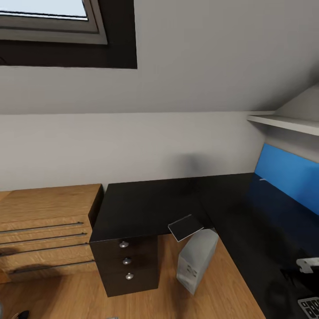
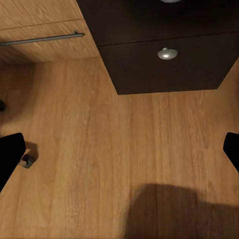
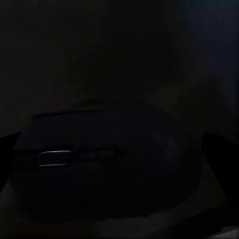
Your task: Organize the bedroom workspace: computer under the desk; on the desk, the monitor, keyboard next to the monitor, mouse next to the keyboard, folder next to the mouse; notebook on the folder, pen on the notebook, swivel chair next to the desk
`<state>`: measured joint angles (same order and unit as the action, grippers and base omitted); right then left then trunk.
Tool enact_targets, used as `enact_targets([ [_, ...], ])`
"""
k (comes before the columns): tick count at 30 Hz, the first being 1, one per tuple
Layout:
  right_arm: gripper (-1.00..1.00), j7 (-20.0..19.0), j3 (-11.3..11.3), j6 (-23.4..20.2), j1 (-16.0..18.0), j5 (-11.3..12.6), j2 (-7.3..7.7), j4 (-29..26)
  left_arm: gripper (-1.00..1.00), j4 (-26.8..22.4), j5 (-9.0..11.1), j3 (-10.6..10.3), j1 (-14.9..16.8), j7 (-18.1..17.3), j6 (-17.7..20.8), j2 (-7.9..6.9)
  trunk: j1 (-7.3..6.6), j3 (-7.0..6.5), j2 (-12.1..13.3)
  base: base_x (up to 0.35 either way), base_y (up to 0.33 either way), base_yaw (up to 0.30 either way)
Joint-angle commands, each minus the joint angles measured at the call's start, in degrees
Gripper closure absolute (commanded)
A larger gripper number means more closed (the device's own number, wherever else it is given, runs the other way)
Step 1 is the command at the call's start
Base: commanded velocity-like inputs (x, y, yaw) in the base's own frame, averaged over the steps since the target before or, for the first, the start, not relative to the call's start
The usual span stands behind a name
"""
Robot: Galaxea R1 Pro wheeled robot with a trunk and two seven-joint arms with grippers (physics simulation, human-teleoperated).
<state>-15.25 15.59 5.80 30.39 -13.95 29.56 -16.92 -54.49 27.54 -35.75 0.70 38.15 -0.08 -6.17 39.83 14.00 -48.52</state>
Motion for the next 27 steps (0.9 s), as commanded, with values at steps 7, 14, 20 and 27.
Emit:
enact_targets([
  [7, 1.00, 0.6, 0.6, 0.3, 0.1, -2.4, 0.11, 1.2, -1.00, -0.1, 0.4, -0.3, 0.1, 0.4, 0.0, 0.00, 0.01, 0.08, -0.1, 0.000, 0.000, 0.000],
  [14, 1.00, 7.0, 0.5, 0.3, 0.1, -2.6, 0.09, 1.6, -1.00, -0.1, 0.3, -0.4, 0.1, 0.5, 0.0, 0.01, 0.01, 0.08, -0.1, 0.000, 0.000, 0.000],
  [20, 1.00, 7.5, 0.5, 0.4, 0.1, -4.4, 0.07, 1.8, -1.00, -0.1, 0.4, -0.4, 0.1, 0.5, 0.0, 0.01, 0.01, 0.08, -0.1, 0.000, 0.000, 0.000],
  [27, 1.00, 7.6, 0.5, 1.0, 0.1, -5.5, 0.07, 1.7, -1.00, -0.1, 0.3, -0.5, 0.1, 0.5, 0.0, 0.01, 0.01, 0.08, -0.1, 0.000, 0.000, 0.000],
])
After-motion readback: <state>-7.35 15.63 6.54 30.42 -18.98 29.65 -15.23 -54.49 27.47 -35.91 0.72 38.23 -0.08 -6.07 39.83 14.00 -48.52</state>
